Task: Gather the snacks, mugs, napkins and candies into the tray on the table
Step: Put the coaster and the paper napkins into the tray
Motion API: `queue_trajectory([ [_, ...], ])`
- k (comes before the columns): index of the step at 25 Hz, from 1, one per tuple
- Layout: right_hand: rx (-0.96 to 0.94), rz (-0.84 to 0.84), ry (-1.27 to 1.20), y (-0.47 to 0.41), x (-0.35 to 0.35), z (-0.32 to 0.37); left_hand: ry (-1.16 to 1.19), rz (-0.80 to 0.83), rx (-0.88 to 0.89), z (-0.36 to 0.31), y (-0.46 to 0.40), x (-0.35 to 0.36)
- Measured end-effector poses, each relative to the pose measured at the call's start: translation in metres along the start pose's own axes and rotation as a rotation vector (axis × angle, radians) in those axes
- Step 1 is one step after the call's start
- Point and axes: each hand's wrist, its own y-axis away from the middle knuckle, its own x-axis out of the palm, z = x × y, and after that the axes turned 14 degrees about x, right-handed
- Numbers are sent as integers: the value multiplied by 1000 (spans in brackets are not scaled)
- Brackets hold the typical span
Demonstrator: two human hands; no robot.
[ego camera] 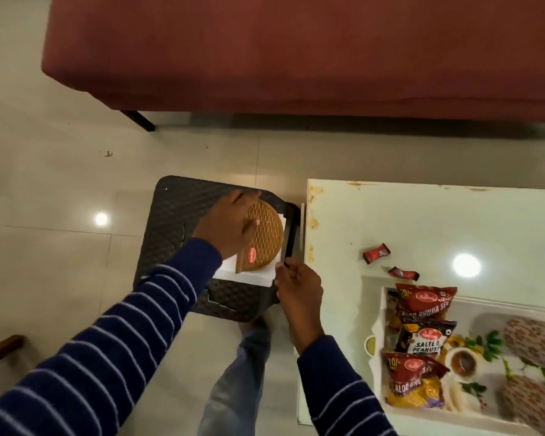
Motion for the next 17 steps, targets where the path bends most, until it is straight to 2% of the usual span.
queue_trajectory([
  [3, 36, -40, -19, -14, 25, -2, -81, 53, 41, 23, -15, -1],
  [6, 29, -21, -35, -16, 35, 1, 13, 80, 52, 40, -21, -3],
  [11, 15, 71, -135, 3, 43, 18, 12, 13, 134, 57, -13, -35],
  [17, 27, 307, -212, 54, 16, 40, 226, 197, 194, 55, 12, -101],
])
